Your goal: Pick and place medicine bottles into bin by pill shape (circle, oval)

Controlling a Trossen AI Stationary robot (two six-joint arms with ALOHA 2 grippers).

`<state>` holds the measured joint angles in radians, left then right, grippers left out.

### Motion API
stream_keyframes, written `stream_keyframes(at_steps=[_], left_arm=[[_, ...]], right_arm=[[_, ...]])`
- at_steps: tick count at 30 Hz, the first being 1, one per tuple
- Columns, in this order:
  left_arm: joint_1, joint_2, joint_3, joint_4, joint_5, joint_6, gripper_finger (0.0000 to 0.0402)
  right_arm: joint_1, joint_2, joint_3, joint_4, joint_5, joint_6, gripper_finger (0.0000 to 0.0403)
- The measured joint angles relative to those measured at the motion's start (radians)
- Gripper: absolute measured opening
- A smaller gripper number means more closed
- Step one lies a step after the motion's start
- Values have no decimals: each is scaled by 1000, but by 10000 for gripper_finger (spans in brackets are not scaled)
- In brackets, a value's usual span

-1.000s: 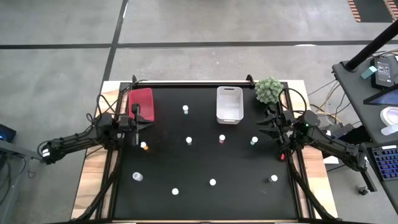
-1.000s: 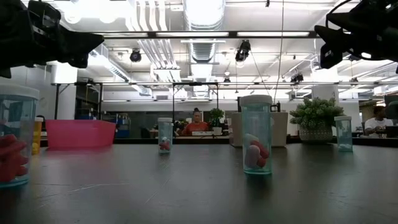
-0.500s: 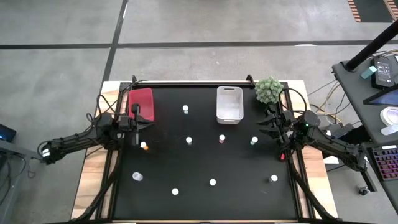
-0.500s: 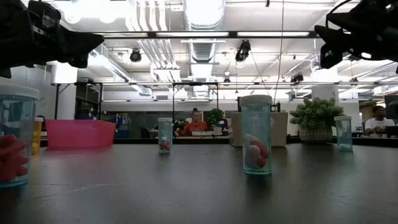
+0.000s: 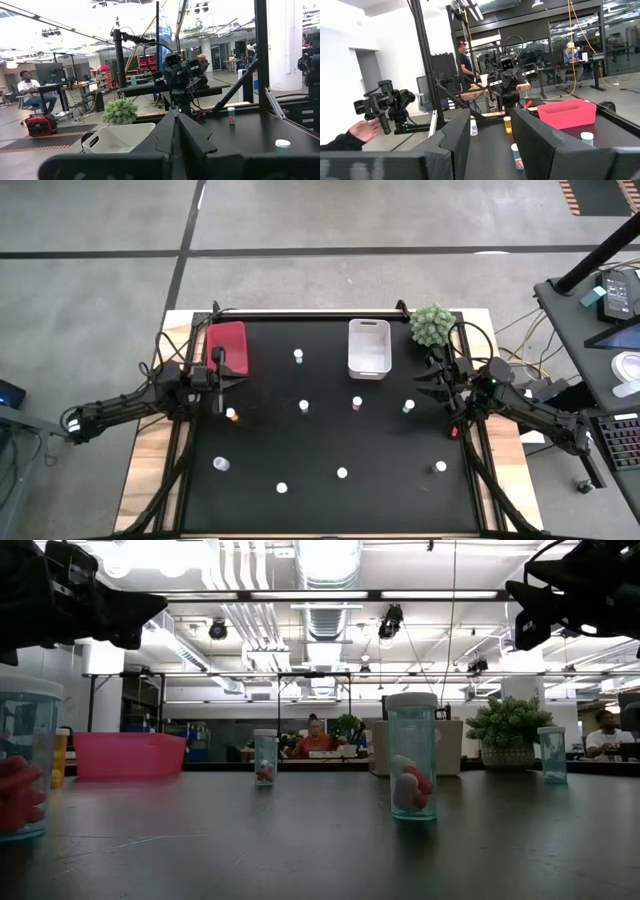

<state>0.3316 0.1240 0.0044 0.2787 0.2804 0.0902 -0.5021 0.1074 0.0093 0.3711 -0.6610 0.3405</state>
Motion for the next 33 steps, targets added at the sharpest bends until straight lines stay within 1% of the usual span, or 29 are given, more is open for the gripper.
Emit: stream_keyframes(at_steps=[3,6,7,8,9,10,13,15,17,19,24,27,31,33], left_arm=[[0,0,0,0,0,0,6],[0,0,0,11,0,-19,6],[-1,0,0,20,2,-70,6],[-1,0,0,25,11,-153,6],[-2,0,0,26,20,-235,6],[-1,0,0,27,21,-281,6],[-2,0,0,53,21,-323,6],[-2,0,0,56,23,-368,6],[-2,0,0,61,22,-412,6],[-2,0,0,77,22,-423,6],[-2,-1,0,138,22,-424,6],[-2,0,0,177,21,-424,6],[-2,0,0,231,19,-424,6],[-2,0,0,277,-10,-430,6]], right_arm=[[0,0,0,7,27,14,137],[0,0,0,-2,33,183,137],[0,0,0,0,39,224,137],[0,0,0,4,51,244,137],[0,0,0,4,64,248,137],[0,0,0,3,71,248,137],[0,0,0,1,107,249,137],[0,0,0,1,141,243,137],[0,0,0,0,146,234,137],[0,0,0,1,167,230,137],[0,0,0,0,309,218,137],[0,0,0,0,393,136,137],[0,0,0,1,453,9,137],[0,0,0,3,480,-13,137]])
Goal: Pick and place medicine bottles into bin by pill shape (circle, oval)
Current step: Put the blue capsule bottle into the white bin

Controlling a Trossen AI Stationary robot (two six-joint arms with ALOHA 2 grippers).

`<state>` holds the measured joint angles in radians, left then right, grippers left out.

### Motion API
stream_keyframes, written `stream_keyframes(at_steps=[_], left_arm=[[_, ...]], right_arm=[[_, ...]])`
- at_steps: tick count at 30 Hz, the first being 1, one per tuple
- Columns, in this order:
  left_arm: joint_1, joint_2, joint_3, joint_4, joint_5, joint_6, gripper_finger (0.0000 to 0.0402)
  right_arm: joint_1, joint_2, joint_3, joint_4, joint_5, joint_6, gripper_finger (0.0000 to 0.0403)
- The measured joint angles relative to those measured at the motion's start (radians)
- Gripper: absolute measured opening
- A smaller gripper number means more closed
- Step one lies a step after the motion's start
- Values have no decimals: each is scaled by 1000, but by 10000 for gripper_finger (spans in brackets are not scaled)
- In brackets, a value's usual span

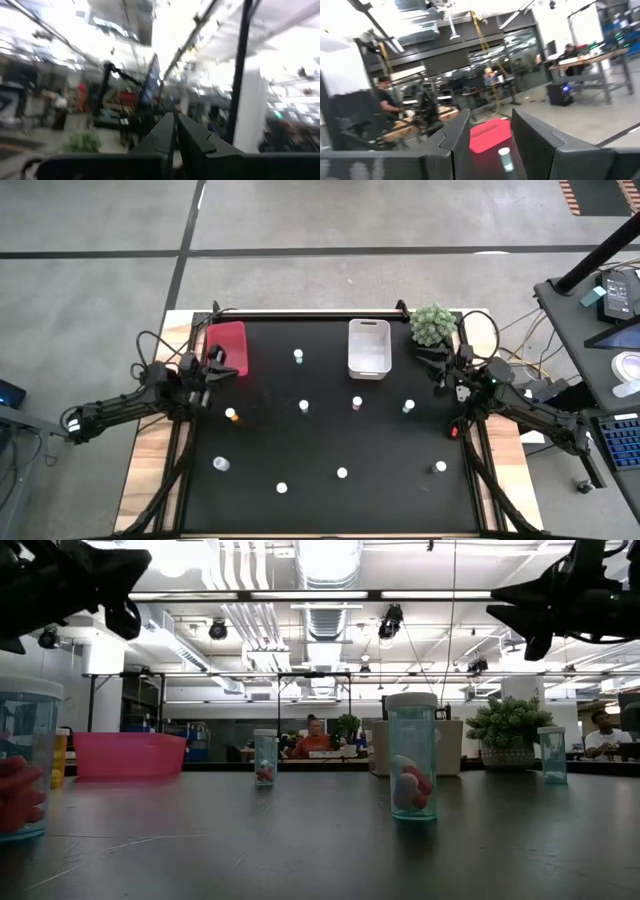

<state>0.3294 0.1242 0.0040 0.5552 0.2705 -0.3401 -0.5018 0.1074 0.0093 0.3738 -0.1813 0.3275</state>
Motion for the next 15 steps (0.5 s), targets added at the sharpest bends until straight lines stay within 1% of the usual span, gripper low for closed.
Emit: stream_keyframes(at_steps=[2,3,6,9,12,15], left_arm=[[0,3,0,56,-42,-37,6],[0,9,4,77,-45,-46,6],[-1,42,33,61,-46,-46,6],[-1,101,82,72,-64,-30,6],[-1,176,141,64,-90,31,6],[-1,241,202,65,-91,160,6]], right_arm=[[0,0,1,13,11,-26,137],[0,0,1,25,11,-36,137],[0,0,14,31,24,-60,137],[0,2,53,35,26,-86,137],[0,27,104,37,26,-113,137],[0,73,167,33,26,-144,137]])
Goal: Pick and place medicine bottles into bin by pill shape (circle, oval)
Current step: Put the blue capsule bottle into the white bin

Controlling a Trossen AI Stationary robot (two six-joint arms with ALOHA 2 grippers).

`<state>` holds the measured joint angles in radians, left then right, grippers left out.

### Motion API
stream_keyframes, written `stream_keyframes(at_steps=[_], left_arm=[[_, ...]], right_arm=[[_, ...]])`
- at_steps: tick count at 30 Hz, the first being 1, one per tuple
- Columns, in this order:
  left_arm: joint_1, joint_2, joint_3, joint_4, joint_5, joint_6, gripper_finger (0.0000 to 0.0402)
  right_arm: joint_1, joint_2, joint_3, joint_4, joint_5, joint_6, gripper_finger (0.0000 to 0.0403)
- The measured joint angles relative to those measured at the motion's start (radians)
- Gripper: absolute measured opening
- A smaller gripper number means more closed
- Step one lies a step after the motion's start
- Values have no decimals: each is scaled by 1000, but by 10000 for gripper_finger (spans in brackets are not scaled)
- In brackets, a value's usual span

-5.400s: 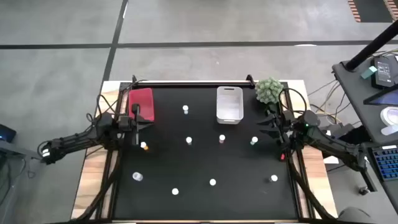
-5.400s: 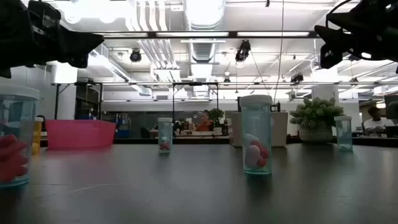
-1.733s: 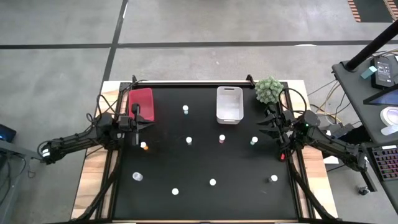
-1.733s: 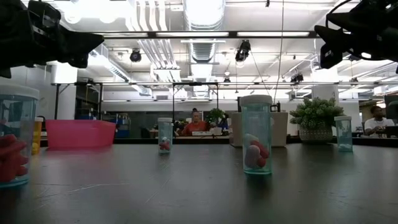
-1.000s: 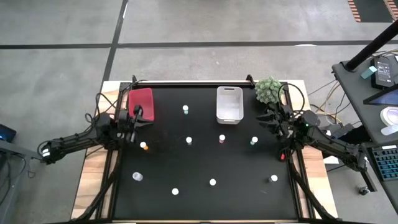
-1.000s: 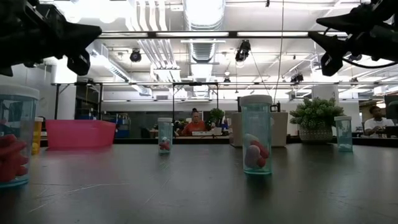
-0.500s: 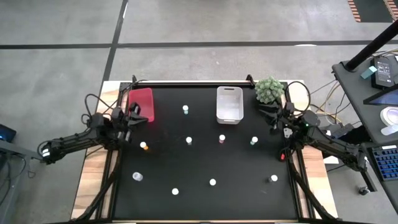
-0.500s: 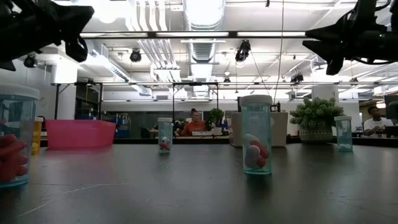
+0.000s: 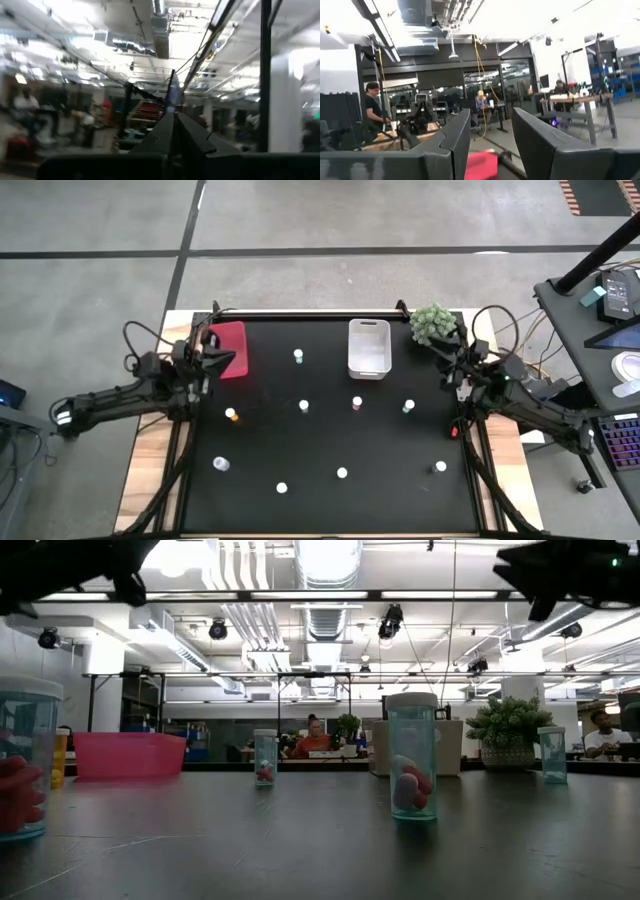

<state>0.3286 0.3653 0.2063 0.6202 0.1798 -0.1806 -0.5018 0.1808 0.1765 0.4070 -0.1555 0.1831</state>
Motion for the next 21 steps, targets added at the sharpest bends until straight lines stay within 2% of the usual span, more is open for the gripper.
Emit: stream_keyframes(at_steps=[5,8,17,21], left_arm=[[0,71,52,0,0,245,6],[0,89,53,-1,0,339,6],[0,106,48,-33,1,344,6],[0,91,47,-79,38,269,6]], right_arm=[[0,113,120,-8,0,-21,137],[0,200,201,-10,0,-5,137],[0,478,431,-81,-57,43,137],[0,599,518,-100,-54,69,137]])
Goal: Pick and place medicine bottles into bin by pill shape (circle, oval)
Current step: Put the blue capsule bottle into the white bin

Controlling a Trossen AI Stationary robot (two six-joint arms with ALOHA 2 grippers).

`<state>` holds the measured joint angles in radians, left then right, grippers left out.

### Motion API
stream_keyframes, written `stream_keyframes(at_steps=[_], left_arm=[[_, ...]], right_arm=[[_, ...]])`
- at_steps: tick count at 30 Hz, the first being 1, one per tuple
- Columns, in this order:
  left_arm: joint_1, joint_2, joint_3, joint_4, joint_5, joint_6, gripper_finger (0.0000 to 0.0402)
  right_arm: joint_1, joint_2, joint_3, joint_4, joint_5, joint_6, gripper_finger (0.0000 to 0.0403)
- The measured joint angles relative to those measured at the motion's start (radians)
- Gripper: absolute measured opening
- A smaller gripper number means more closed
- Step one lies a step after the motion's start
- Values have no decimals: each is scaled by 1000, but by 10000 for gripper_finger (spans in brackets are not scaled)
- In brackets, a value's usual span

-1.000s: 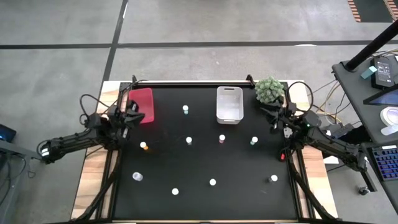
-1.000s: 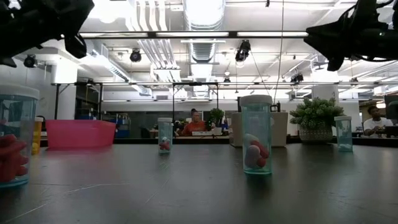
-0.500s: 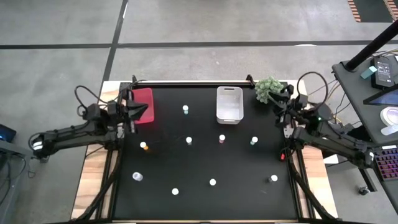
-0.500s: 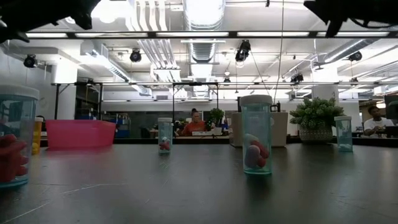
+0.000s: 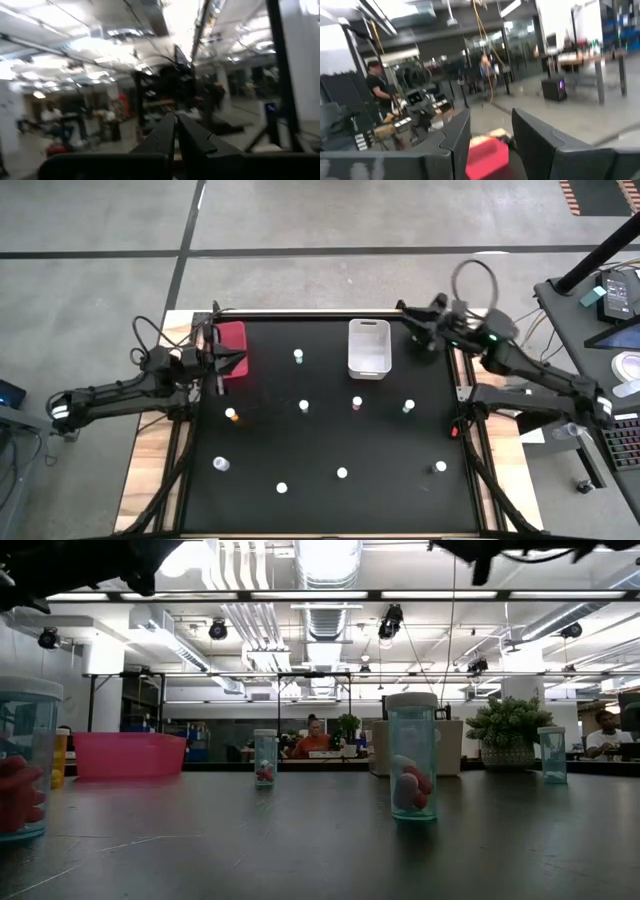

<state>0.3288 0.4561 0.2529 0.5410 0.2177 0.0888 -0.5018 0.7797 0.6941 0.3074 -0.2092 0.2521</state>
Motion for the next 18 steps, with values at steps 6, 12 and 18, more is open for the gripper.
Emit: stream_keyframes(at_steps=[6,12,18], left_arm=[[0,-25,-12,-74,33,25,6],[0,-87,-4,28,30,65,6],[0,-176,-10,6,29,84,6]], right_arm=[[0,167,152,-117,-3,29,137],[11,309,322,-270,1,-63,137],[68,450,436,-340,-1,-123,137]])
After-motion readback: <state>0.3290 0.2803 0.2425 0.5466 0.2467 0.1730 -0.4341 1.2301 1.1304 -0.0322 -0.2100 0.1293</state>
